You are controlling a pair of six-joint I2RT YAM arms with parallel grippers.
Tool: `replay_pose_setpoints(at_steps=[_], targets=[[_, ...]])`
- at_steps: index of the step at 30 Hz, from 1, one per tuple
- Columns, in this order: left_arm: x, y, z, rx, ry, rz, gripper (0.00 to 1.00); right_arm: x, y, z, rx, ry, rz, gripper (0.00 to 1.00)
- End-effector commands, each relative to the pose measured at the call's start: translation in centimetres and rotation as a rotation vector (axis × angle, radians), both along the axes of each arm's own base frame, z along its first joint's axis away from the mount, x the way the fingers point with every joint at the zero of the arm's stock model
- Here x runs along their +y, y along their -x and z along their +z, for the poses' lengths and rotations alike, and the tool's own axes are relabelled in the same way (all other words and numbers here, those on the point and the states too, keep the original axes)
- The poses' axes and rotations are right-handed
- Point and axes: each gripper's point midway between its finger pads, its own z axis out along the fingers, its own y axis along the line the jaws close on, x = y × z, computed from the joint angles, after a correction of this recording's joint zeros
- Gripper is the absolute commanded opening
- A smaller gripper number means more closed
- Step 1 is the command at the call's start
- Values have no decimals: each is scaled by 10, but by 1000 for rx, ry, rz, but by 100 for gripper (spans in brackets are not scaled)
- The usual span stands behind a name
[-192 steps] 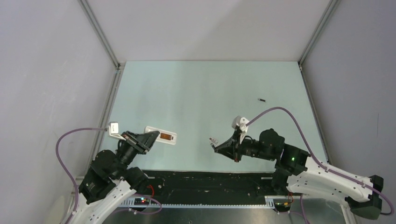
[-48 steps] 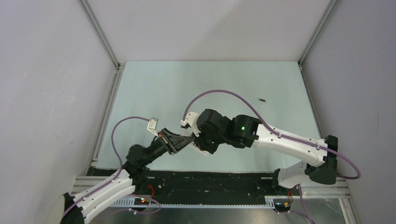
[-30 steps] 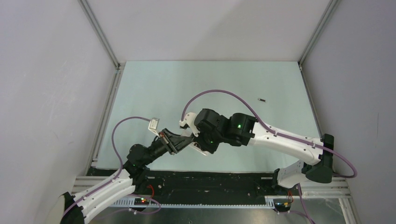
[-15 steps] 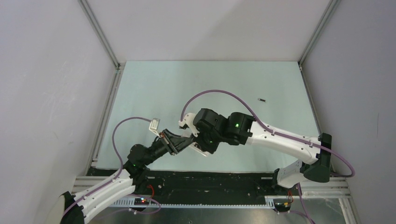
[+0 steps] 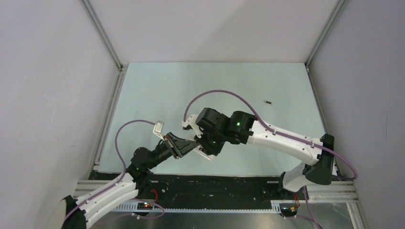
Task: Load the batteries into the remote control
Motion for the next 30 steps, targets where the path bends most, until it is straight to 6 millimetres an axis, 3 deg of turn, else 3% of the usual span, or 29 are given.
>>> replay_pose_setpoints(at_steps=[1, 30], targets=[[3, 4, 28, -71, 75, -4, 0, -5, 0, 0, 33, 41, 8, 0], [8, 12, 47, -72, 146, -21, 0, 26, -23, 20, -127, -97, -15, 0]])
